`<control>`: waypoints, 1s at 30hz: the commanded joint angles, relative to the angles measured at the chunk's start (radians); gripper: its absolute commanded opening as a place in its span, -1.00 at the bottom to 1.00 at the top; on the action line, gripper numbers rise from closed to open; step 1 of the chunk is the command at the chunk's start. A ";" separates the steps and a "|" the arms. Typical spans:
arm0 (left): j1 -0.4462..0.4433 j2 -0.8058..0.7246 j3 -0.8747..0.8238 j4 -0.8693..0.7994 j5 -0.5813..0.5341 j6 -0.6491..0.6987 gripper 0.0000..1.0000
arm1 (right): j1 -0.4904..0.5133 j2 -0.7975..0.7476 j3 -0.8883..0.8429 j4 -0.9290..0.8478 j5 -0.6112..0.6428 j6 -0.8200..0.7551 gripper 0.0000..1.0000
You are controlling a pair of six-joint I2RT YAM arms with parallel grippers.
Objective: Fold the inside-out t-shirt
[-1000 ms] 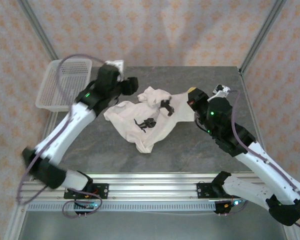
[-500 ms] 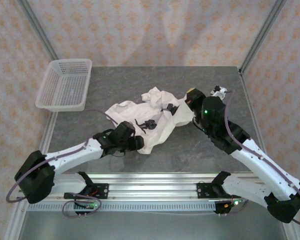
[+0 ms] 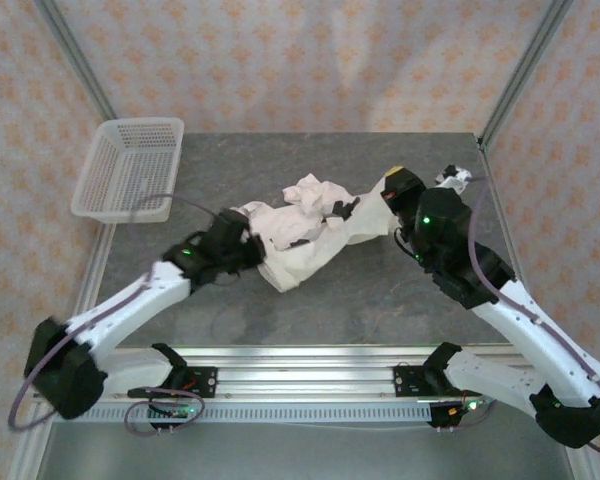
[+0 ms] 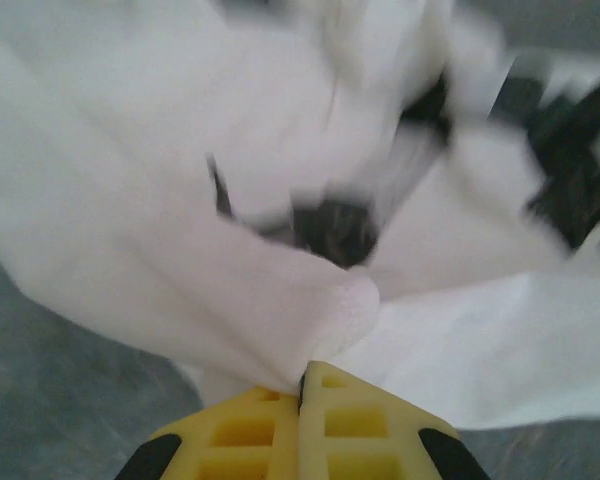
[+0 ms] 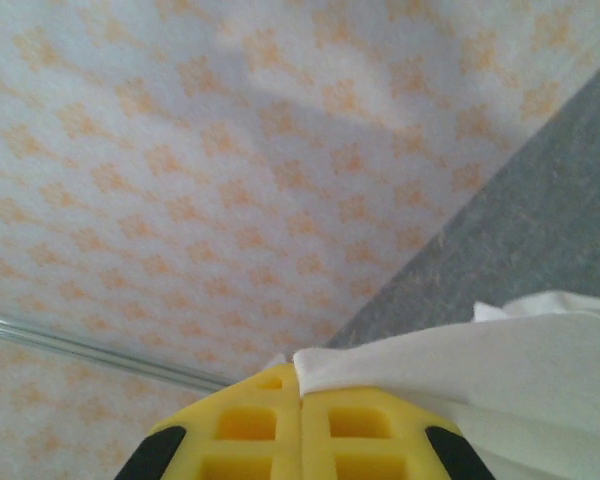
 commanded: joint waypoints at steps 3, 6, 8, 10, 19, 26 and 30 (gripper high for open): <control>0.028 -0.100 0.320 -0.260 -0.073 0.192 -1.00 | -0.001 -0.070 0.102 0.158 0.038 -0.181 -1.00; 0.030 -0.082 0.443 -0.313 -0.071 0.240 -1.00 | -0.001 -0.036 0.252 0.109 0.017 -0.267 -1.00; 0.035 -0.072 0.498 -0.336 -0.101 0.259 -1.00 | -0.001 -0.008 0.344 0.059 0.018 -0.307 -1.00; 0.049 -0.048 0.541 -0.354 -0.151 0.276 -1.00 | -0.001 0.019 0.425 -0.009 0.100 -0.325 -1.00; 0.229 0.248 0.461 -0.237 -0.080 0.260 -1.00 | -0.106 0.261 0.692 -0.489 0.234 -0.251 -1.00; 0.257 0.517 0.371 -0.009 0.026 0.227 -0.40 | -0.298 0.393 0.531 -0.448 -0.036 -0.177 -1.00; 0.259 0.565 0.349 -0.002 0.013 0.234 -0.27 | -0.316 0.455 0.506 -0.453 -0.073 -0.172 -1.00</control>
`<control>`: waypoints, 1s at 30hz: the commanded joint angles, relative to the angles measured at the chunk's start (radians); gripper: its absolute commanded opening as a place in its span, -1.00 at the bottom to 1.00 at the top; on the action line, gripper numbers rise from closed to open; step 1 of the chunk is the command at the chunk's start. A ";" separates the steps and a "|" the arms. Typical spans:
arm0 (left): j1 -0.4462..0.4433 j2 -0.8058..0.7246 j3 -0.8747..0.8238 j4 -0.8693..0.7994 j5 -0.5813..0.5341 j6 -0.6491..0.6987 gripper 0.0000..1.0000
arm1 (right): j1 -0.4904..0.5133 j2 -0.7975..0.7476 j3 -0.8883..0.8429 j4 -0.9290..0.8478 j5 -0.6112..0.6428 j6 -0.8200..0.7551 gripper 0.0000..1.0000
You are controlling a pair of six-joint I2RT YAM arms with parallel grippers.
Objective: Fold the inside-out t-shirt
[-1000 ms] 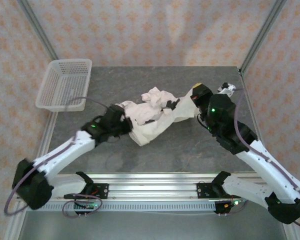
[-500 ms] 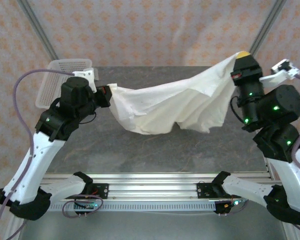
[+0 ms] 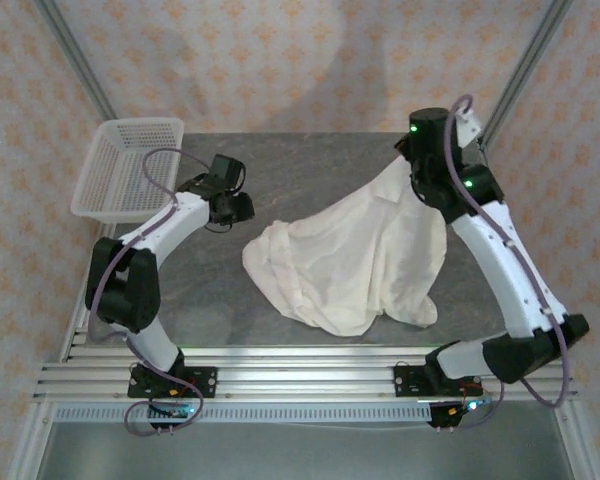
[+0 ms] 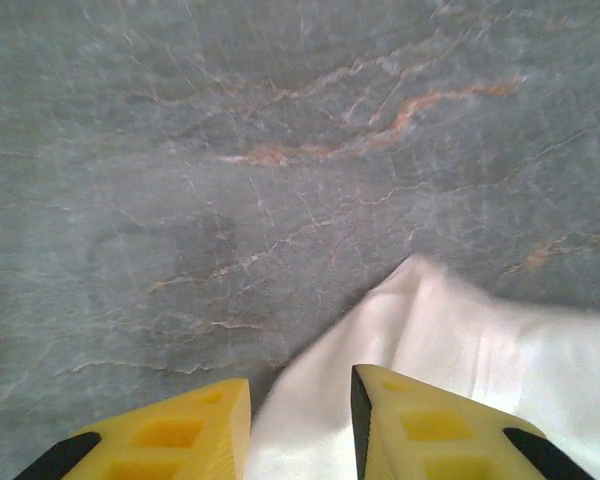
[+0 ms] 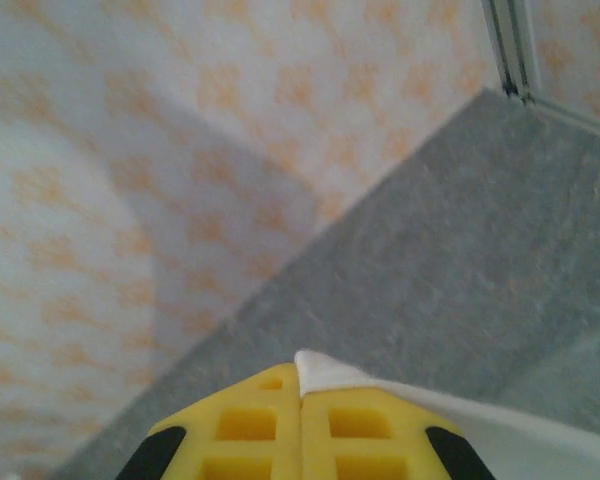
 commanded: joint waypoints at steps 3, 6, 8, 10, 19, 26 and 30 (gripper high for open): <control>-0.011 -0.105 -0.078 0.050 -0.014 -0.015 -0.28 | -0.017 -0.020 -0.014 0.016 -0.096 0.020 -1.00; -0.136 -0.154 -0.091 -0.029 -0.091 -0.026 -0.28 | -0.017 -0.052 -0.047 0.050 -0.119 0.032 -1.00; -0.244 -0.148 -0.081 -0.054 -0.163 -0.041 -0.28 | -0.017 -0.071 -0.065 0.069 -0.141 0.045 -1.00; -0.326 -0.102 -0.058 -0.034 -0.181 -0.059 -0.28 | -0.017 -0.083 -0.084 0.094 -0.182 0.062 -1.00; -0.416 0.302 0.267 -0.122 -0.380 0.063 -0.23 | -0.018 -0.097 -0.081 0.067 -0.227 0.055 -1.00; -0.416 0.398 0.345 -0.174 -0.334 0.151 -0.19 | -0.017 -0.112 -0.090 0.063 -0.205 0.053 -1.00; -0.414 0.392 0.332 -0.189 -0.358 0.146 -0.38 | -0.017 -0.109 -0.087 0.067 -0.209 0.058 -1.00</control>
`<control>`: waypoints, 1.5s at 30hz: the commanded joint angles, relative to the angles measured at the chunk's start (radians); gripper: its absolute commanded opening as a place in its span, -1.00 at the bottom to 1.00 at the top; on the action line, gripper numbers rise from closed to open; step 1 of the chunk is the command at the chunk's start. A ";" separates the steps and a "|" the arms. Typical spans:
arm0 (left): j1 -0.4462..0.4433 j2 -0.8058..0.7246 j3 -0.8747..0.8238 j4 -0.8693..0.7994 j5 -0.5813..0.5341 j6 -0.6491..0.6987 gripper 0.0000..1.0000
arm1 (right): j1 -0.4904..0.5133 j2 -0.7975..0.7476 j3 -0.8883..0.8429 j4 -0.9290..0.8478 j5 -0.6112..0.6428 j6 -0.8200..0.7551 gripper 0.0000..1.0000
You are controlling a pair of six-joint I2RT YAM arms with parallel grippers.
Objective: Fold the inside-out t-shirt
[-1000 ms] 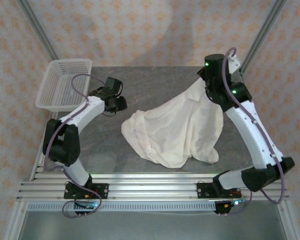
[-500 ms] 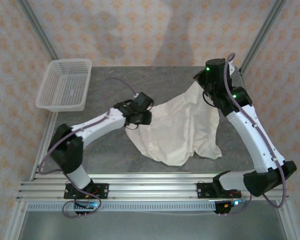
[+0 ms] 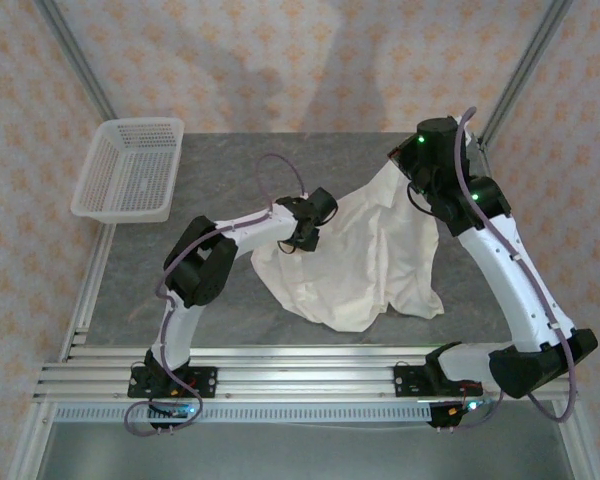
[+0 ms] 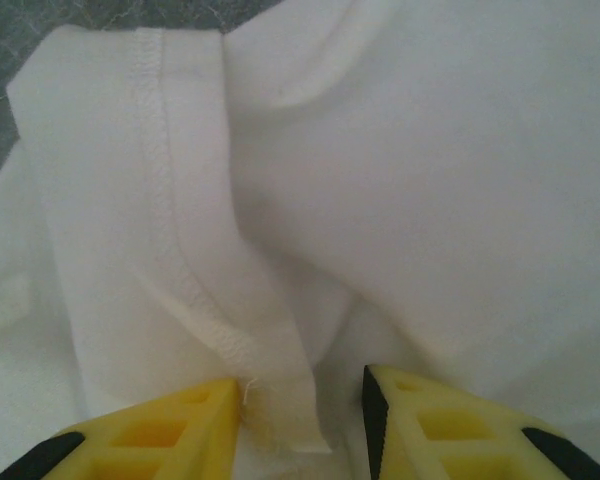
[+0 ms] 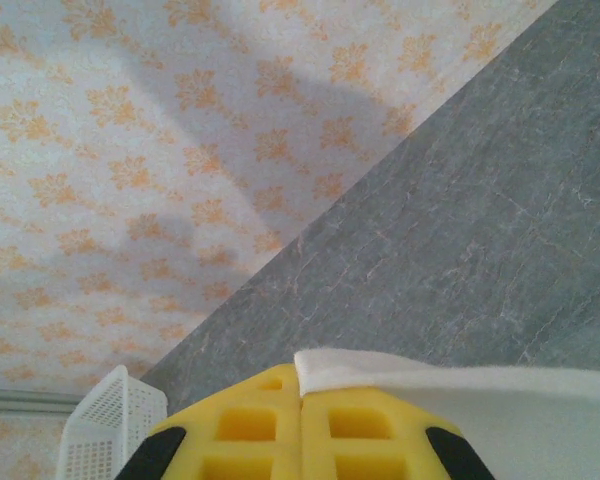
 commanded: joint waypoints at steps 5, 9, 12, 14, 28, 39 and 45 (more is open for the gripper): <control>0.028 -0.109 -0.042 -0.037 -0.069 0.001 -1.00 | -0.005 -0.020 0.008 -0.012 0.037 0.002 -1.00; 0.062 -0.225 -0.090 -0.018 -0.049 -0.003 -1.00 | -0.004 -0.029 0.026 -0.033 0.079 0.004 -1.00; 0.104 -0.398 -0.125 -0.009 -0.025 -0.017 -1.00 | -0.006 -0.043 0.047 -0.054 0.125 -0.001 -1.00; 0.161 -0.543 -0.156 0.017 0.025 -0.031 -1.00 | -0.007 -0.057 0.070 -0.069 0.152 -0.010 -1.00; 0.534 -1.077 -0.368 0.176 0.462 -0.263 -1.00 | -0.008 -0.226 0.100 -0.021 0.220 -0.004 -1.00; 0.880 -0.988 -0.078 0.268 0.778 -0.482 -1.00 | -0.008 -0.131 0.573 -0.015 0.506 -0.116 -1.00; 0.847 -0.959 -0.013 0.502 0.985 -0.550 -1.00 | -0.008 0.004 0.762 -0.077 0.319 -0.091 -1.00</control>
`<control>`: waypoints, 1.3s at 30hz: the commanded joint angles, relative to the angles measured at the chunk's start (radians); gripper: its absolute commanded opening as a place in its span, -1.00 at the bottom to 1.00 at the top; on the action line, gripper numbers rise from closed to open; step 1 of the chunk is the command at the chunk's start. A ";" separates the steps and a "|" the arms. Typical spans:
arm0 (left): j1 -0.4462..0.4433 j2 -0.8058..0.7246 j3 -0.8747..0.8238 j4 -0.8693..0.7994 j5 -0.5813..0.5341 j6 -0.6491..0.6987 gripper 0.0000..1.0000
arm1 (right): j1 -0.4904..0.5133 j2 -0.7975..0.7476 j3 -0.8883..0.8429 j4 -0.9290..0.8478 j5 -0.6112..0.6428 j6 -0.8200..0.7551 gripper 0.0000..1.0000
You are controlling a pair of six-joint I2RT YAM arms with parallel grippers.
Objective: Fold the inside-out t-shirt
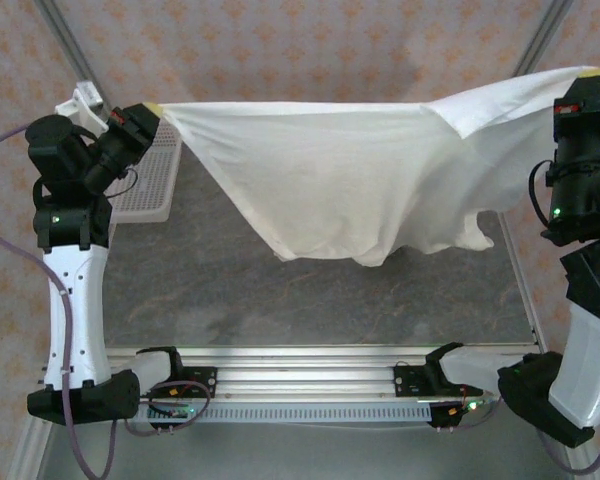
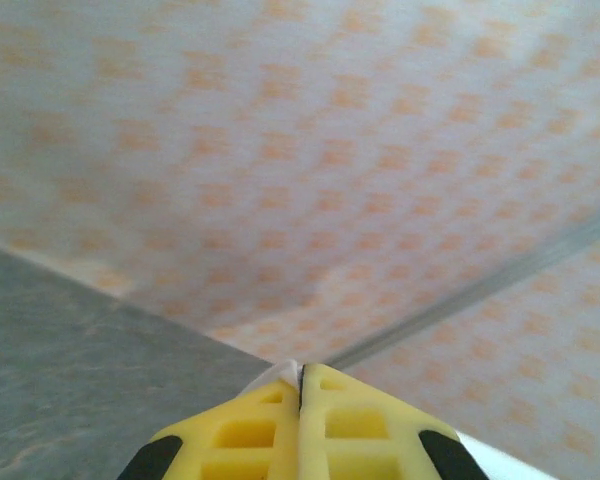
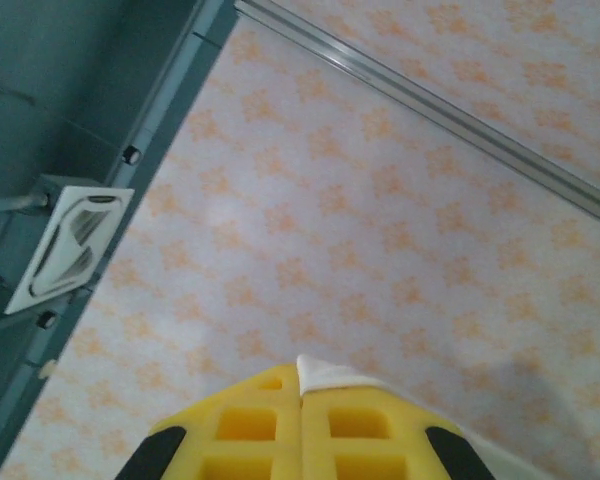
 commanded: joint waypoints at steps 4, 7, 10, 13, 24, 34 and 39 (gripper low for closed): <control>-0.089 0.011 0.124 0.020 0.169 0.123 -1.00 | -0.007 0.138 0.148 -0.071 -0.126 0.031 -1.00; -0.107 -0.040 0.153 -0.045 0.107 0.210 -1.00 | -0.008 0.156 0.212 -0.075 -0.145 0.044 -1.00; -0.107 -0.116 0.154 -0.107 -0.054 0.280 -1.00 | -0.008 0.126 0.213 -0.060 -0.131 0.050 -1.00; -0.107 -0.173 0.129 -0.133 -0.171 0.301 -1.00 | -0.007 0.065 0.125 -0.018 -0.141 0.064 -1.00; -0.119 -0.026 -0.370 -0.082 -0.216 0.183 -1.00 | -0.007 -0.066 -0.436 -0.070 0.040 0.016 -1.00; -0.190 0.219 -0.784 0.198 -0.337 0.192 -1.00 | -0.024 -0.092 -0.880 0.042 -0.158 0.118 -1.00; -0.199 0.316 -0.777 0.209 -0.343 0.208 -0.85 | -0.025 -0.073 -0.921 0.080 -0.309 0.154 -1.00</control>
